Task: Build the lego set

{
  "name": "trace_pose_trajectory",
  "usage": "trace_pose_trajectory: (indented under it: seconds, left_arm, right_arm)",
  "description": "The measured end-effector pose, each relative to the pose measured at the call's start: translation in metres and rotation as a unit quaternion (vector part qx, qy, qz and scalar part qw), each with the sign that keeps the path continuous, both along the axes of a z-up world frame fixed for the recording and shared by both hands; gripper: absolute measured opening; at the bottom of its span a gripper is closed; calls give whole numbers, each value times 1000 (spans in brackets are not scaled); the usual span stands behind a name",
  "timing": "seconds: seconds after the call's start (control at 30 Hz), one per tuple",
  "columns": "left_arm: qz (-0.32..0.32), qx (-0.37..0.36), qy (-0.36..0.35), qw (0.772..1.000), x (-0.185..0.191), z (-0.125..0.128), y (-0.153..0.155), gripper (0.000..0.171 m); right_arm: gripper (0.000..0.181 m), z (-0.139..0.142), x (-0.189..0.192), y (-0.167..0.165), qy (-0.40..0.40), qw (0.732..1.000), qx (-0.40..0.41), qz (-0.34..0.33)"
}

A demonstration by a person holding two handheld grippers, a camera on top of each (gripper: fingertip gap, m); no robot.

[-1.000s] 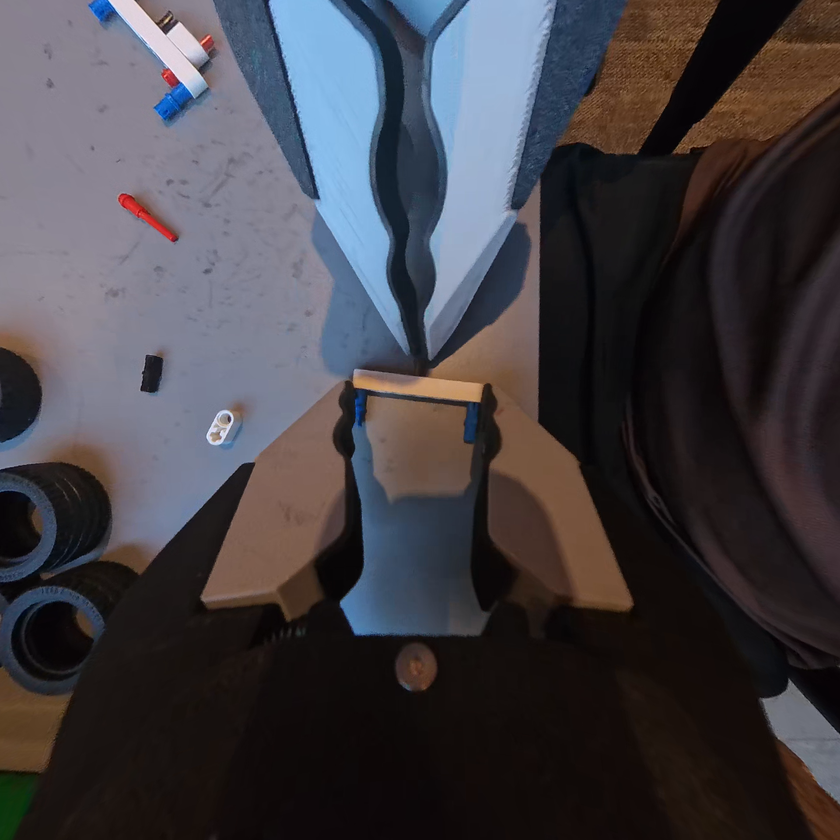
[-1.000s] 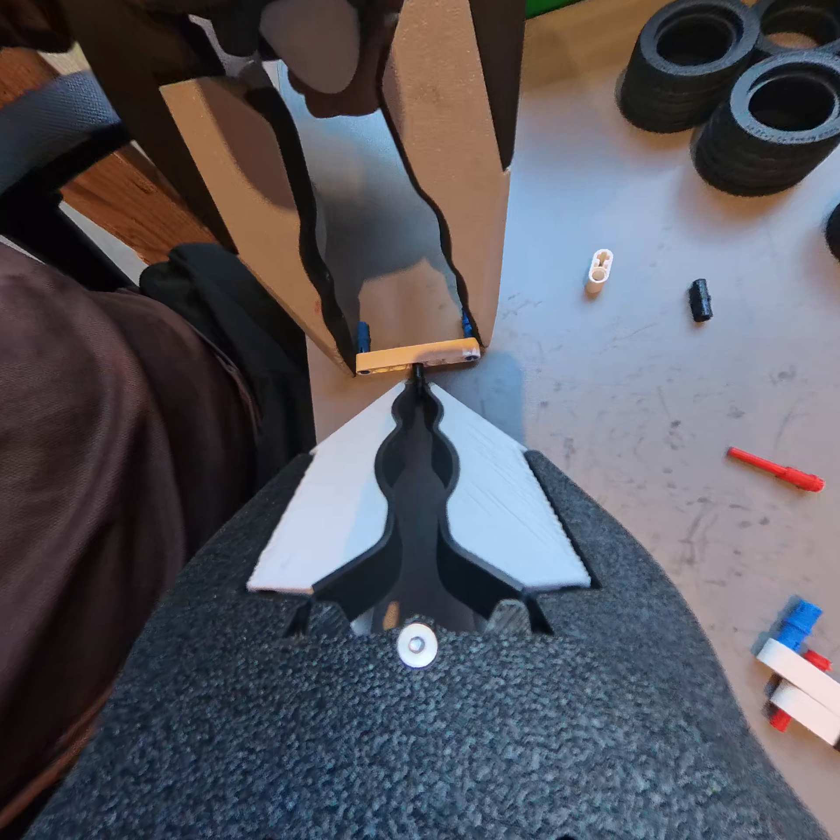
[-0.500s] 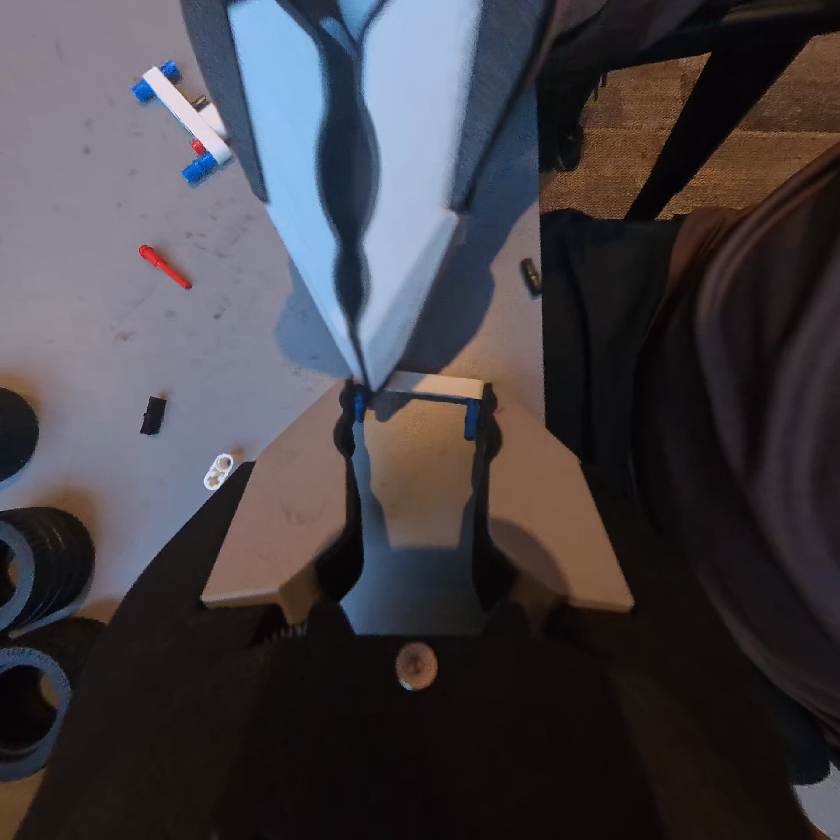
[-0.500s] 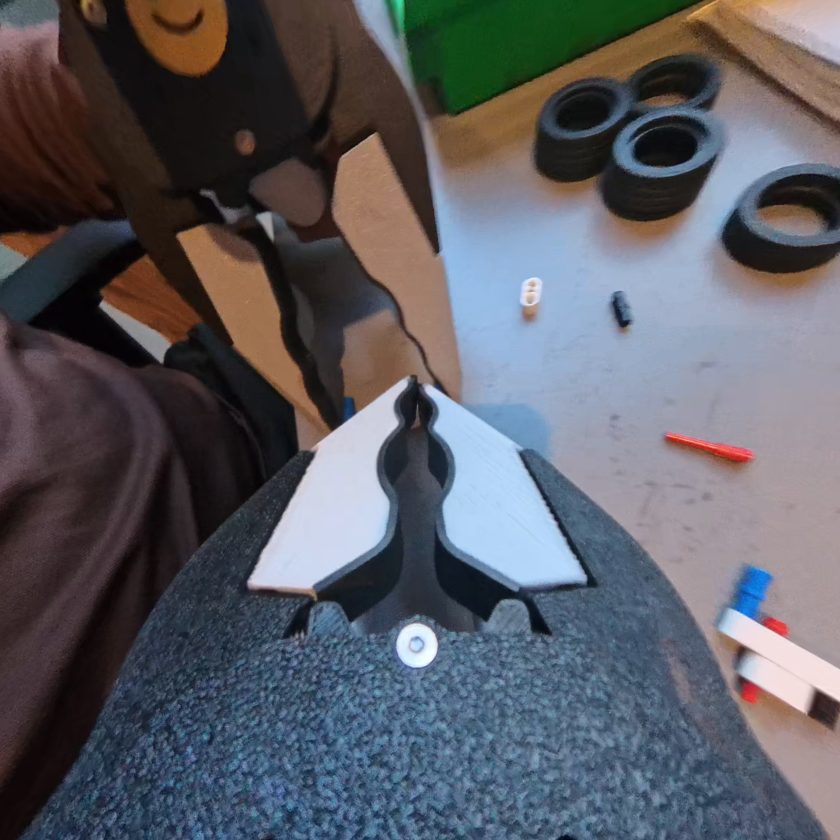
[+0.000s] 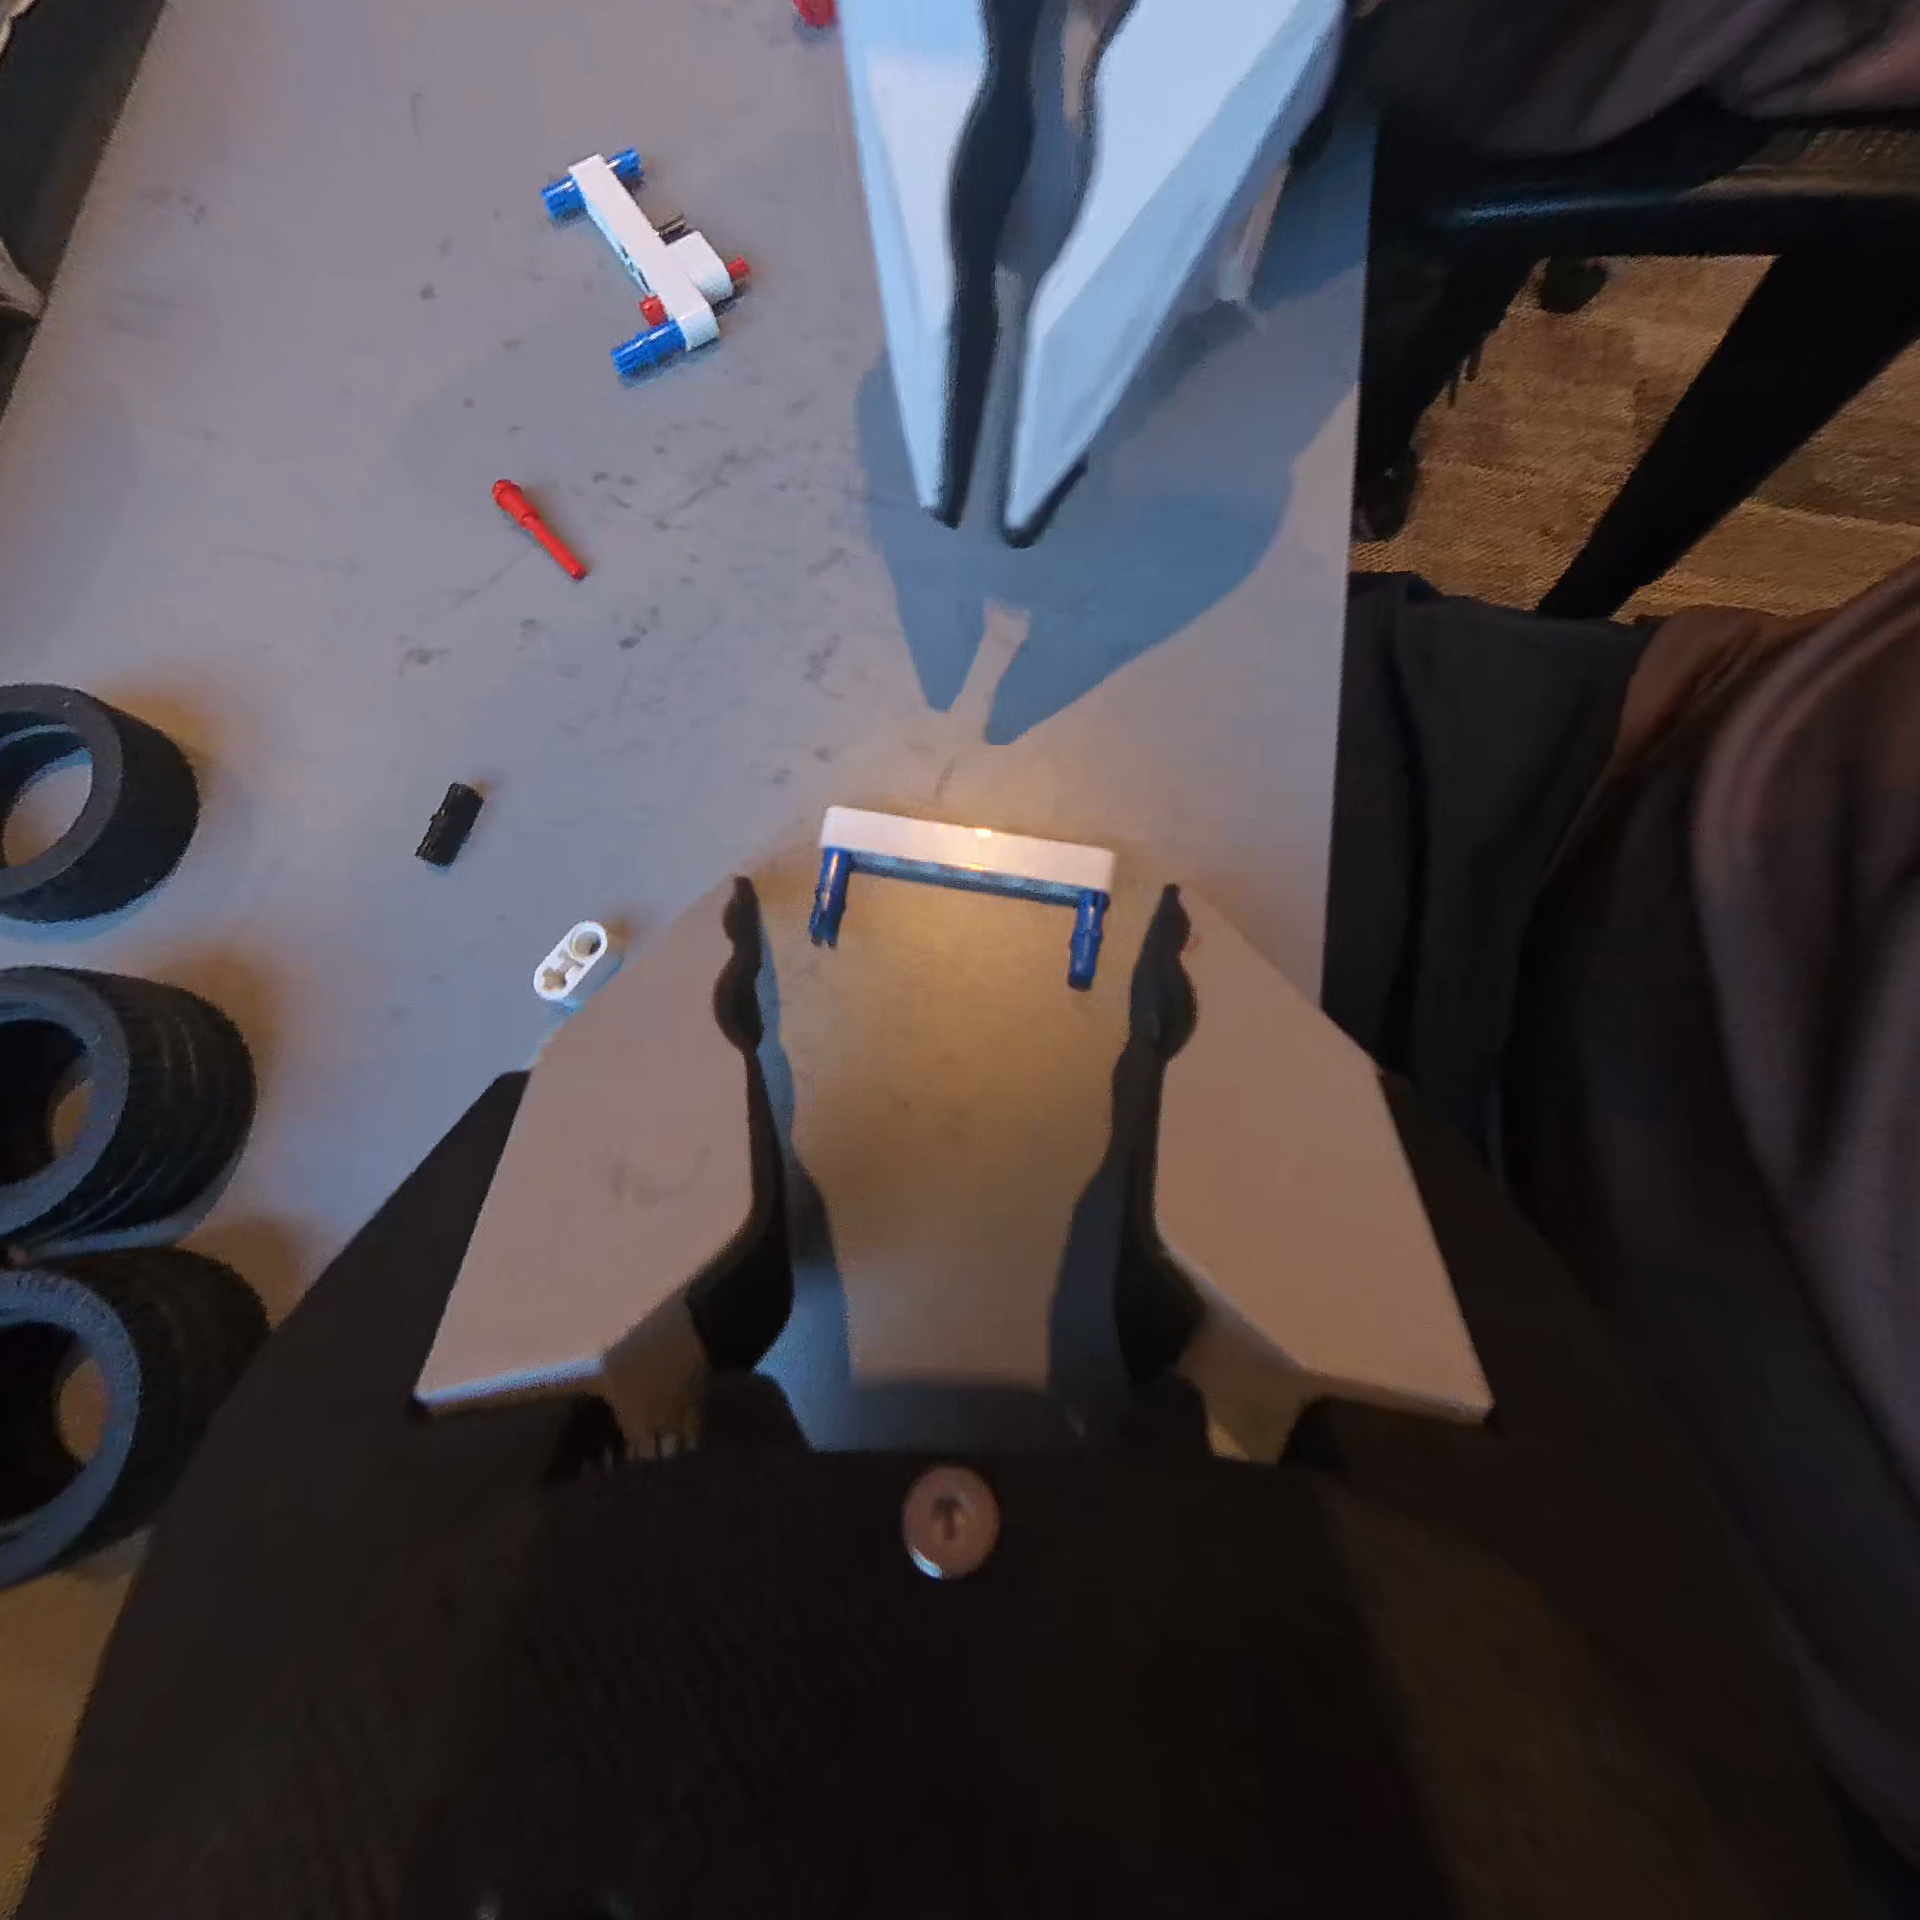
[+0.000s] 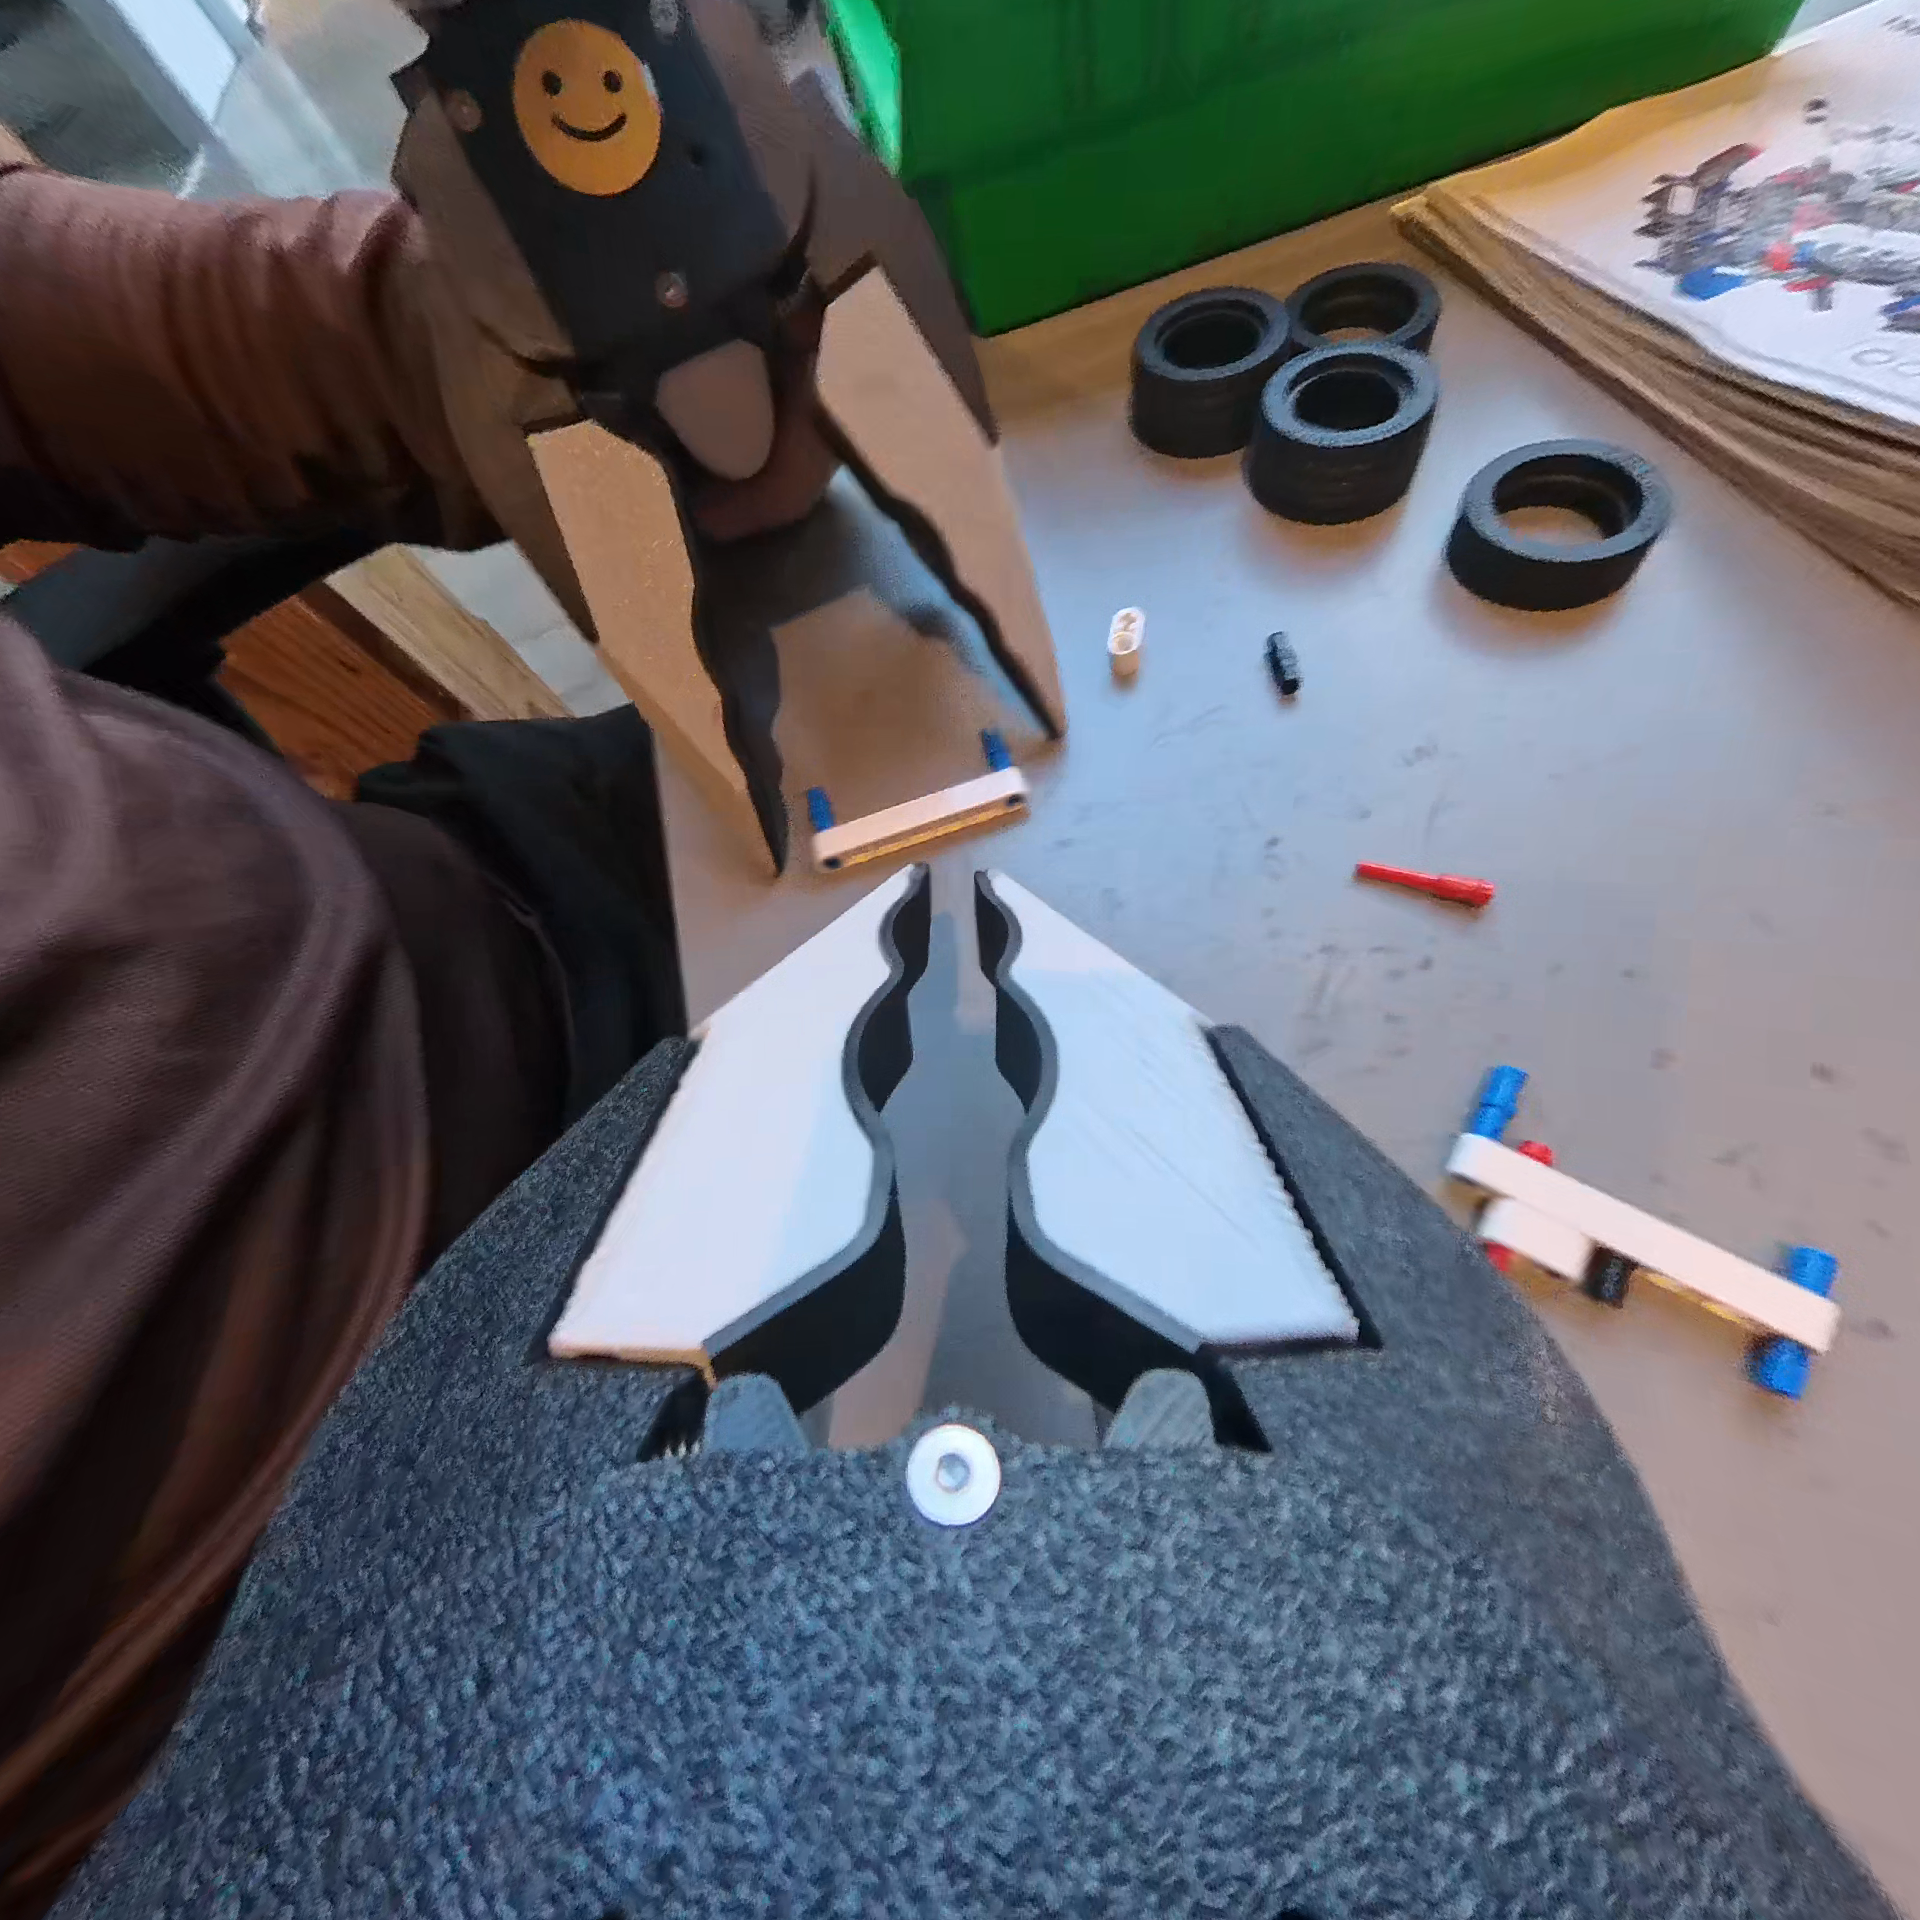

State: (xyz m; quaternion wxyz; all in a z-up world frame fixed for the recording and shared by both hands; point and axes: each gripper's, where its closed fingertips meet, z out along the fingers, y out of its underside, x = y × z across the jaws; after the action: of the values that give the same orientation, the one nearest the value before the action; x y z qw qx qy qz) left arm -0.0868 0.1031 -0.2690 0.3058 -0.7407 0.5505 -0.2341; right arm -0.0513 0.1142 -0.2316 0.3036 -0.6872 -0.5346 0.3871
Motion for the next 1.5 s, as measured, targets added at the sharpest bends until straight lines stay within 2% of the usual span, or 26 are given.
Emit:
trace_pose_trajectory:
  seconds: [0.07, 0.13, 0.17, 0.23, 0.33, 0.4, 0.47, 0.53, 0.6, 0.8, 0.9, 1.03, 1.1, 1.2, 1.4, 1.5]
  left_arm:
    - [13, 1, 2, 1000, -6, 1, -2, 83]
    - [38, -7, -30, 999, -8, 19, -9, 92]
    - [43, -15, -67, 997, -5, 37, -18, 90]
    - [61, -15, -123, 990, -5, 68, -35, 70]
    - [48, -37, -104, 993, 4, 75, -75, 66]
    - [49, -25, -84, 995, 22, 62, -95, 50]
    - [67, 7, -36, 997, 36, 29, -102, 33]
    - [96, 45, 36, 994, 41, -6, -98, 32]
    - [92, 69, 65, 991, 50, -27, -97, 22]
    - [103, 4, 54, 993, 74, -63, -95, 22]
    - [106, -22, 57, 993, 80, -76, -94, 20]
    - [95, -15, 76, 992, 84, -88, -92, 11]
    - [85, -4, 80, 993, 87, -88, -91, 3]
    - [67, -11, 93, 993, 91, -93, -97, 3]
    - [52, -3, 93, 994, 89, -91, -100, 2]
    - [38, -9, 89, 995, 85, -82, -111, 2]
  right_arm:
    - [10, -3, 4, -11, -10, 1000, 6, 9]
    - [11, -4, 11, -21, -21, 999, 27, 14]
    - [13, -4, 15, -23, -27, 999, 39, 10]
    - [15, -5, 25, -26, -38, 998, 56, -1]
    - [15, -7, 37, -25, -39, 997, 62, -22]
    - [14, -4, 39, -22, -28, 998, 55, -32]
    - [15, 5, 36, -20, -8, 998, 55, -38]
    - [14, 11, 34, -18, 0, 997, 68, -43]
    - [14, 12, 34, -19, -4, 996, 83, -45]
    - [14, 9, 35, -26, -9, 995, 90, -41]
    - [14, 11, 37, -30, -6, 995, 91, -41]
    - [13, 15, 42, -32, -4, 993, 105, -47]
    - [13, 18, 45, -32, 0, 993, 109, -52]
    - [12, 21, 48, -29, 3, 992, 108, -59]
    - [12, 19, 50, -28, 5, 994, 96, -59]
    - [12, 21, 49, -39, 11, 996, 87, -35]
